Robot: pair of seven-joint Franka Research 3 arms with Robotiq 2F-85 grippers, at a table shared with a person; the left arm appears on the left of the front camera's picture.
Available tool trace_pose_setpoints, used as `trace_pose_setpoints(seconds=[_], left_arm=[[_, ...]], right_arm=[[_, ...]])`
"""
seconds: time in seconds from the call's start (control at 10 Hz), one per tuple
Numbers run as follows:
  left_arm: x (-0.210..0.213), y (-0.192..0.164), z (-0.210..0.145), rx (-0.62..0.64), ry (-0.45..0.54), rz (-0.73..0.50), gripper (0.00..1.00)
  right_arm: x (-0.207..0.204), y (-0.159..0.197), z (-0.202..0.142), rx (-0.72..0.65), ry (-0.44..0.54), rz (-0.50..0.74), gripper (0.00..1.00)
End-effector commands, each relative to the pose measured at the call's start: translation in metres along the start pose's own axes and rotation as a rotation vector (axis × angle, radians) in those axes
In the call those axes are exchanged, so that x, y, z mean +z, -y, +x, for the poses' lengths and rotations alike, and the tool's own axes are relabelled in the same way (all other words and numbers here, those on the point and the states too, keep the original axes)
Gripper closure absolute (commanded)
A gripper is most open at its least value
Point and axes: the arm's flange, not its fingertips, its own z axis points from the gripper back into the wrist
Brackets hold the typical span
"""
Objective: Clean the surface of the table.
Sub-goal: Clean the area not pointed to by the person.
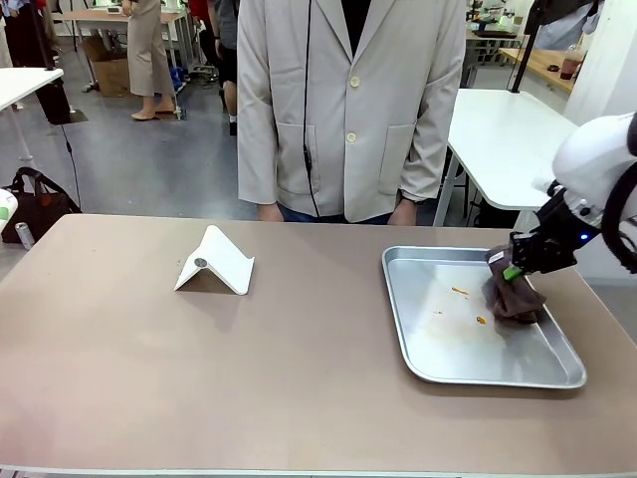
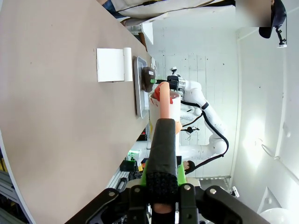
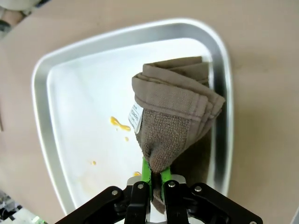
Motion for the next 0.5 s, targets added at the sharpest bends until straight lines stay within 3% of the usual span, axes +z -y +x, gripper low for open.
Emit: trace_pose_setpoints(seconds=[0.0,0.4], left_arm=[[0.001,0.005,-0.001,-0.005,0.007,-0.016,0.78],[0.001,0.005,-0.001,-0.005,0.007,-0.016,0.78]], right_arm=[[-0.021,-0.007,0.013,-0.012,-0.033,0.048,0.91],[-0.060,-0.029,0.012,0.018,-0.113,0.131,0.91]])
